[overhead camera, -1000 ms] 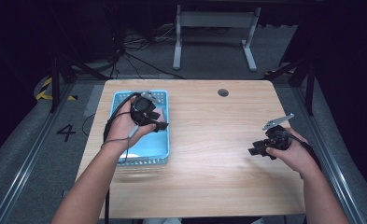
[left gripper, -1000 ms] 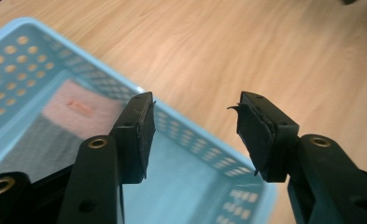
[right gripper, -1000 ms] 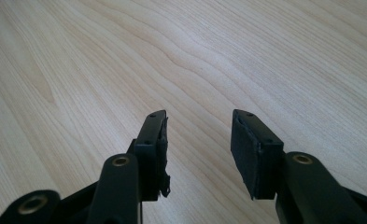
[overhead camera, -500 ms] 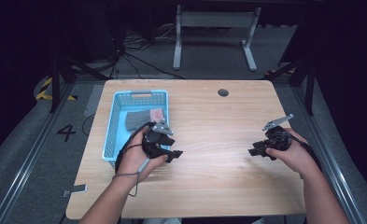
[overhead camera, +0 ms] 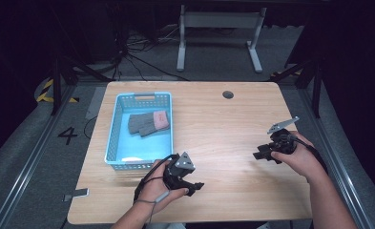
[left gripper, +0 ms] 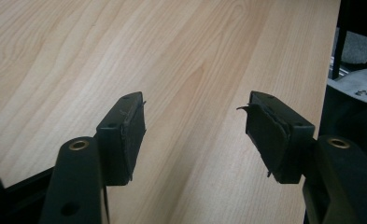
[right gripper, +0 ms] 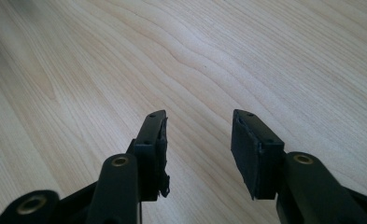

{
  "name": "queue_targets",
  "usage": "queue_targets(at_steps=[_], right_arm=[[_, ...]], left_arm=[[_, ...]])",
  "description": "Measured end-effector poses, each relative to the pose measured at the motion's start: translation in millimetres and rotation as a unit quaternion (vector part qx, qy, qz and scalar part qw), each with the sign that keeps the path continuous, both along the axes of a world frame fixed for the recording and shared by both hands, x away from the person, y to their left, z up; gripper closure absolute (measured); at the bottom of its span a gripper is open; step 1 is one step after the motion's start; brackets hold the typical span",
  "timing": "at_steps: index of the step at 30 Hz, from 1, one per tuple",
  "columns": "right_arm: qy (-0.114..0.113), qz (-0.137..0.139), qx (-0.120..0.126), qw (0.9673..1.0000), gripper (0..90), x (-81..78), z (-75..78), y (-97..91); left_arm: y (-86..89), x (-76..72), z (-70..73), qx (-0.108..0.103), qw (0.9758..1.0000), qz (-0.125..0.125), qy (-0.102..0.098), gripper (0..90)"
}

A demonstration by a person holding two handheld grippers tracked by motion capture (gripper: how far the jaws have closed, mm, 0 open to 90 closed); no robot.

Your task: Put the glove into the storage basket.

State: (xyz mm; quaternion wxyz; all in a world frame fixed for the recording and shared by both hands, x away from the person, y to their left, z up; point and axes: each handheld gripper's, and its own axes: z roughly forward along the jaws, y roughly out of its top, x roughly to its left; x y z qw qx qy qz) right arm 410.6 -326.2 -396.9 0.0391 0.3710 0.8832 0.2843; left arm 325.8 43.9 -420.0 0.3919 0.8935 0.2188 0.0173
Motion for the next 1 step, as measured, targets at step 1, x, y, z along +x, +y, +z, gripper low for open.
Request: queue_targets(at_steps=[1], right_arm=[[0.0,0.0,0.0,1.0,56.7,0.6,-0.2,0.2]], left_arm=[[1.0,-1.0,-1.7,0.001,1.0,0.004,-0.004,37.1]])
